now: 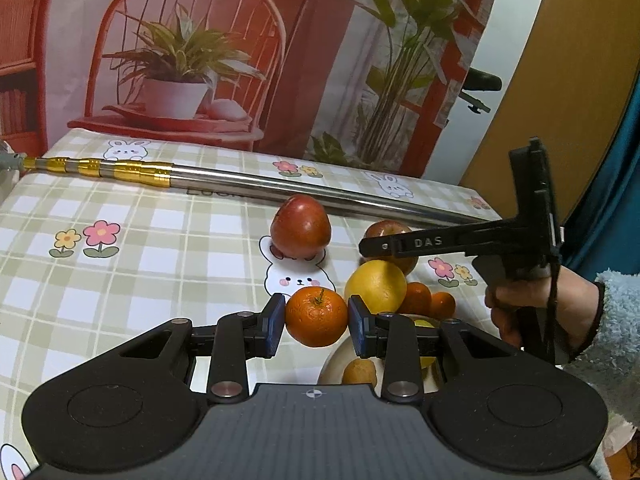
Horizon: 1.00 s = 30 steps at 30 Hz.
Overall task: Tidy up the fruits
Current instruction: 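Carry the mandarin toward the plate with left gripper while right gripper grasps a red apple, then lower the red apple onto the plate with right gripper while left gripper sets the mandarin down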
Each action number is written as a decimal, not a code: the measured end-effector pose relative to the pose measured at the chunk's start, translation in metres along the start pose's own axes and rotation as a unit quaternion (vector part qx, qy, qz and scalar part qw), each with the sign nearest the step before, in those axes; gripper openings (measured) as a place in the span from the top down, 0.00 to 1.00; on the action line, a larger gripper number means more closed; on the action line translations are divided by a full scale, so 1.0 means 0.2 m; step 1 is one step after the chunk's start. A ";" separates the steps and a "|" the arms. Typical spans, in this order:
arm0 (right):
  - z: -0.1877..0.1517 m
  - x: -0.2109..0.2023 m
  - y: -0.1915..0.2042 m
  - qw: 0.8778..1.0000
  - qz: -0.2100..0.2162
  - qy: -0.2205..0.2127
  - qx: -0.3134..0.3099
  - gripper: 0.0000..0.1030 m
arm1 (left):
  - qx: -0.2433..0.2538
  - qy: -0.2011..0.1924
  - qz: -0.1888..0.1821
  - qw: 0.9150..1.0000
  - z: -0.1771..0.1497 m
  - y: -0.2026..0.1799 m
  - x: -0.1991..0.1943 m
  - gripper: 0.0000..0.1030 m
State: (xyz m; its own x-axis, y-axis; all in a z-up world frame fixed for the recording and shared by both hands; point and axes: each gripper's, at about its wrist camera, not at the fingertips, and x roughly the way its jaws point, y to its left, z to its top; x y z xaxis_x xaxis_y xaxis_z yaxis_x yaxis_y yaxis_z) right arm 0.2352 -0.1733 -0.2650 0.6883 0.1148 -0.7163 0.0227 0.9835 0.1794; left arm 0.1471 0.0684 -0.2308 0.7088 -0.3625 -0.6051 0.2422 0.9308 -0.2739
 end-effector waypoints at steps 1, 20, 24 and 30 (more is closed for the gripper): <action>0.00 0.01 0.00 1.000 -0.004 0.005 0.004 0.36 | 0.000 0.000 -0.002 1.000 0.00 0.00 0.00 0.65; -0.05 -0.13 -0.07 0.997 -0.008 -0.019 0.078 0.42 | 0.016 0.009 -0.016 1.000 -0.05 -0.07 -0.02 0.65; -0.09 -0.27 -0.06 0.996 0.007 -0.034 0.085 0.42 | 0.025 0.013 -0.023 0.999 -0.09 -0.11 -0.05 0.65; -0.18 -0.46 0.01 0.995 0.014 -0.053 0.080 0.42 | 0.033 0.034 -0.032 0.998 -0.17 -0.16 -0.09 0.65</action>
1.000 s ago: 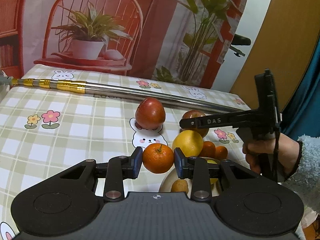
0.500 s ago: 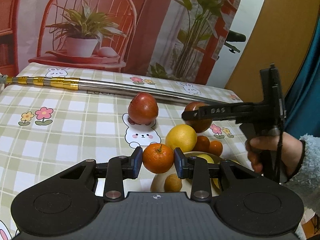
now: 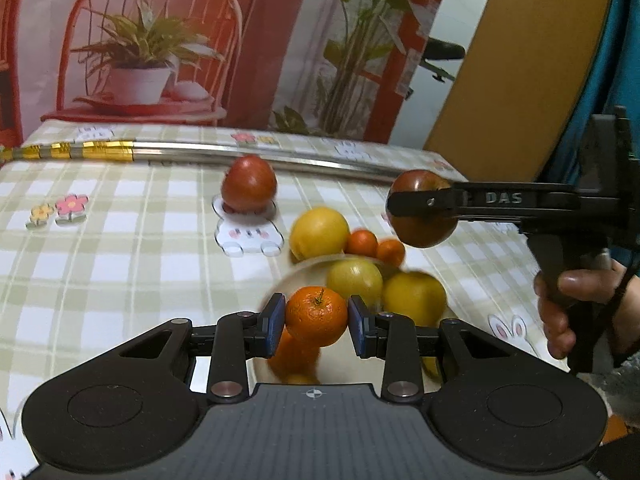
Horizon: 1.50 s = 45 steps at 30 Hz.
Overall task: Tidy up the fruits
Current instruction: 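Lower the red apple onto the plate with right gripper while left gripper sets the mandarin down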
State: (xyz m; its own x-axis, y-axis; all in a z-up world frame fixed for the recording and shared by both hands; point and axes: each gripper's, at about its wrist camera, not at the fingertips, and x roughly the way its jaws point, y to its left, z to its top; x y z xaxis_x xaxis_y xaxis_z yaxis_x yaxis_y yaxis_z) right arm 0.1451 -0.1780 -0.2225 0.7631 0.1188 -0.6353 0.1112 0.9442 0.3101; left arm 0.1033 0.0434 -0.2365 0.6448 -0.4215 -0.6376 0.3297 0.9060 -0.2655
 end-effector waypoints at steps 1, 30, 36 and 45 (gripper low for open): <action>-0.02 -0.03 0.01 1.000 0.002 -0.004 0.000 0.42 | 0.000 0.005 -0.001 1.000 -0.02 -0.01 0.00 0.65; -0.54 -0.48 0.22 0.999 0.043 0.018 0.003 0.42 | 0.045 0.050 0.037 0.997 -0.22 -0.10 0.03 0.64; -0.56 -0.44 0.26 0.998 0.051 0.043 -0.011 0.42 | 0.040 0.044 0.039 0.997 -0.23 -0.10 0.03 0.64; -0.58 -0.41 0.28 0.995 0.052 0.078 -0.025 0.42 | 0.034 0.040 0.039 0.998 -0.24 -0.10 0.02 0.64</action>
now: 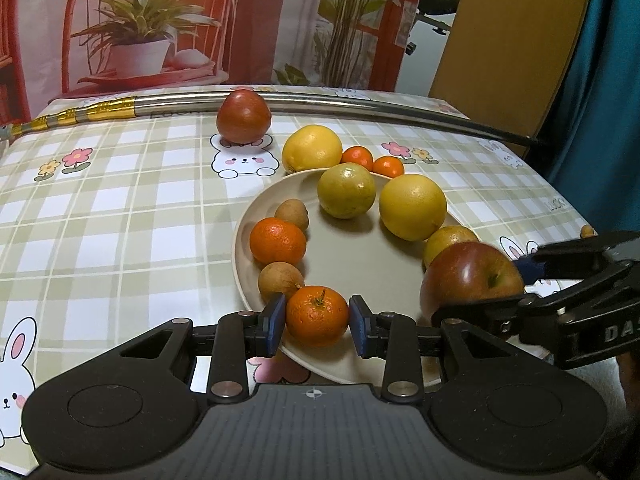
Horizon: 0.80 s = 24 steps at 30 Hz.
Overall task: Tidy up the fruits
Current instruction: 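Lower the red apple onto the plate with right gripper while left gripper sets the mandarin down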
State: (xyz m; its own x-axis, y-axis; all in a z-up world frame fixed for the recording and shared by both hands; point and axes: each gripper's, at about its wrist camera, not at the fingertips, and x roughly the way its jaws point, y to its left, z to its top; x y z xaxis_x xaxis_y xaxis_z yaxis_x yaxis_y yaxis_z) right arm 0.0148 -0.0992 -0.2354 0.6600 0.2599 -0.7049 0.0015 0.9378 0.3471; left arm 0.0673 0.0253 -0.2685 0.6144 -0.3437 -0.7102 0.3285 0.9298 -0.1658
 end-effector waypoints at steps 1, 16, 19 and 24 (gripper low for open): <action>0.00 0.01 0.00 1.000 0.003 0.005 0.001 0.42 | 0.001 0.000 0.001 1.000 0.00 0.00 0.00 0.64; -0.01 0.08 -0.04 1.000 -0.016 0.023 0.008 0.42 | -0.005 -0.005 0.000 1.000 -0.01 0.00 0.00 0.64; -0.02 0.09 -0.06 0.999 -0.030 0.018 0.011 0.42 | -0.007 -0.006 -0.002 1.000 -0.01 0.01 -0.01 0.64; -0.02 0.08 -0.06 0.999 -0.054 0.008 -0.003 0.42 | -0.008 -0.006 -0.003 1.000 -0.01 0.01 -0.01 0.64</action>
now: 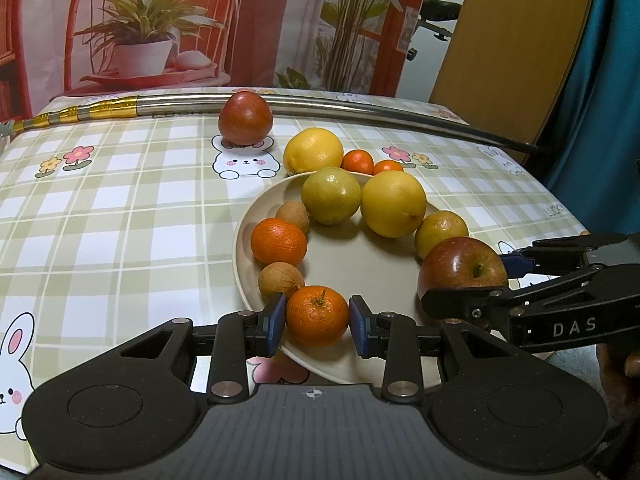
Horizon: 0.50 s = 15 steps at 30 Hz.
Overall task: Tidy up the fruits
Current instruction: 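Lower the red apple onto the plate with right gripper while left gripper sets the mandarin down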
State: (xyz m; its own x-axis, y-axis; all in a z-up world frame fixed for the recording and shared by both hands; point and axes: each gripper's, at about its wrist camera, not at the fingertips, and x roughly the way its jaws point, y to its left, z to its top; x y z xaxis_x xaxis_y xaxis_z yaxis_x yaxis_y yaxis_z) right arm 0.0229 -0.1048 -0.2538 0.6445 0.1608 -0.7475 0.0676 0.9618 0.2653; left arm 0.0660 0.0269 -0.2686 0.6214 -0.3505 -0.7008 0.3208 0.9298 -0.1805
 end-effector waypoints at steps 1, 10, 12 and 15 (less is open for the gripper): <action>0.00 0.00 0.01 1.000 -0.004 -0.001 -0.006 0.42 | 0.000 0.000 0.000 1.000 0.00 0.00 0.00 0.64; -0.01 -0.02 0.05 0.999 -0.028 -0.015 -0.037 0.36 | -0.002 -0.001 -0.002 1.000 0.00 0.00 0.00 0.64; -0.01 -0.03 0.05 0.998 -0.033 -0.022 -0.045 0.34 | -0.002 -0.001 -0.003 1.000 -0.01 0.00 0.00 0.64; -0.01 -0.06 0.07 0.997 -0.043 -0.038 -0.061 0.31 | -0.002 -0.001 -0.003 1.000 -0.01 0.00 0.00 0.64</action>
State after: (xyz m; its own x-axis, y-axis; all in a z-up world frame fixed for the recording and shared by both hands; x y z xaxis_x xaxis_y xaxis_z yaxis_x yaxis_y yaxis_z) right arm 0.0153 -0.0923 -0.2422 0.6960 0.0649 -0.7151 0.0347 0.9917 0.1238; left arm 0.0649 0.0265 -0.2691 0.6213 -0.3559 -0.6981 0.3216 0.9282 -0.1870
